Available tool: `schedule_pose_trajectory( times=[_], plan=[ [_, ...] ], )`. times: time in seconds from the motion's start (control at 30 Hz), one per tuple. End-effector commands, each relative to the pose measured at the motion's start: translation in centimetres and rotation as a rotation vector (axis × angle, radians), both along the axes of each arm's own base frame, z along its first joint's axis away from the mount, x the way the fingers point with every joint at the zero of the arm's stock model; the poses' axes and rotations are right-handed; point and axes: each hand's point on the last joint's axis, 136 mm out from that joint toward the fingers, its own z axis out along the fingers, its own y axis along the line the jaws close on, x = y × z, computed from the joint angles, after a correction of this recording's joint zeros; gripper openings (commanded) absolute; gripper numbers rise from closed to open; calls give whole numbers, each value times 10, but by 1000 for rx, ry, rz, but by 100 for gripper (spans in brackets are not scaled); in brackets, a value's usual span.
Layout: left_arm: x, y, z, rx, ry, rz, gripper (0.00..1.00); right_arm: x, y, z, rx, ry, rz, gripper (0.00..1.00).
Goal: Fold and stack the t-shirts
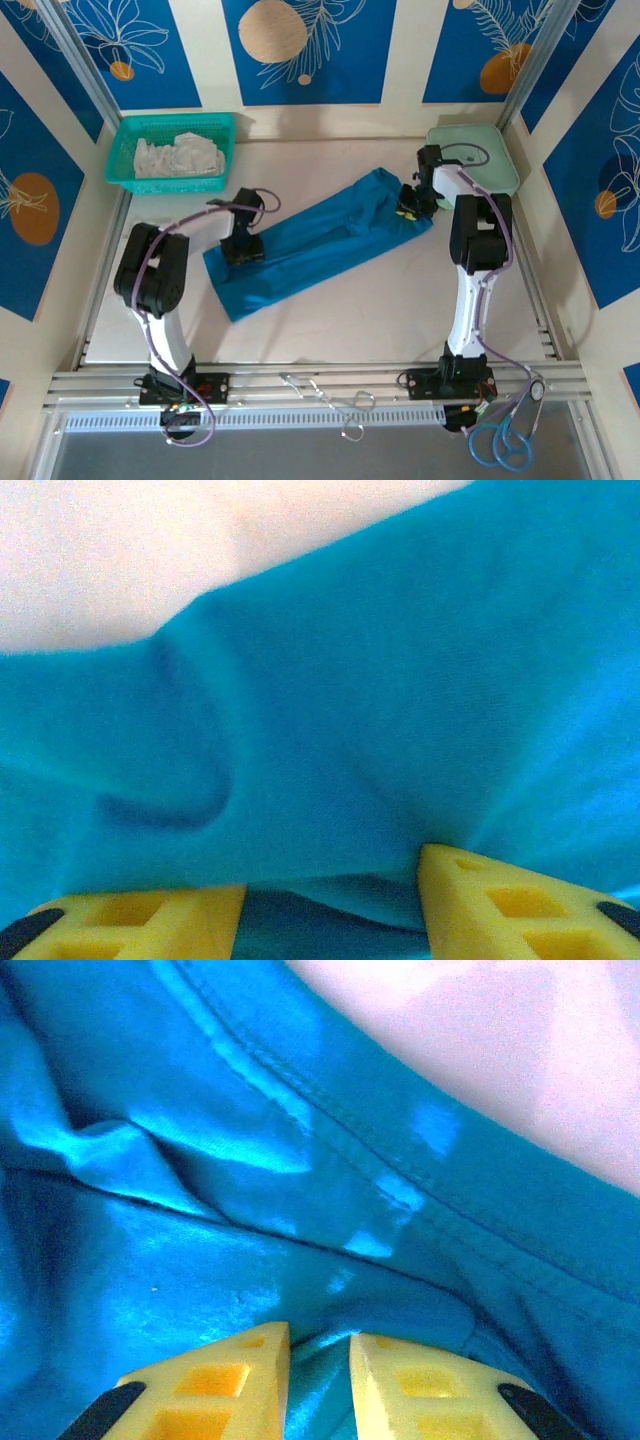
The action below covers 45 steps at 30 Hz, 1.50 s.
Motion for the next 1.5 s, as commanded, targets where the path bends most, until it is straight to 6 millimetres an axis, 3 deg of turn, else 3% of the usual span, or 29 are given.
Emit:
schedule_pose_trajectory(
  times=[0.0,0.1,0.2,0.3,0.43,0.5,0.6,0.73,0.87,1.23,1.47],
  plan=[
    [-68,-13,-27,-27,159,21,52,7,-4,-2,-22,25,59,26],
    [-90,-28,-22,-65,152,17,52,18,3,19,-38,-17,100,26],
    [-98,-32,-6,-65,118,14,55,17,14,47,-81,-61,138,28],
    [-91,-29,21,-63,54,14,58,5,31,81,-135,-112,166,29],
    [-71,-25,70,-33,-60,-5,64,-27,82,108,-173,-151,260,30],
    [-63,-22,86,-15,-102,-11,66,-43,111,108,-149,-133,300,29],
    [-55,-19,99,-5,-142,-19,66,-62,152,91,-113,-73,353,27],
    [-53,-18,98,-11,-142,-24,66,-70,178,58,-113,19,363,26],
    [-57,-15,93,-28,-139,-17,67,-66,179,41,-182,49,352,27],
    [-58,-6,91,-37,-143,2,66,-54,165,39,-314,15,333,29],
    [-57,-8,88,-41,-133,2,67,-45,165,23,-313,36,341,30]
  ],
)
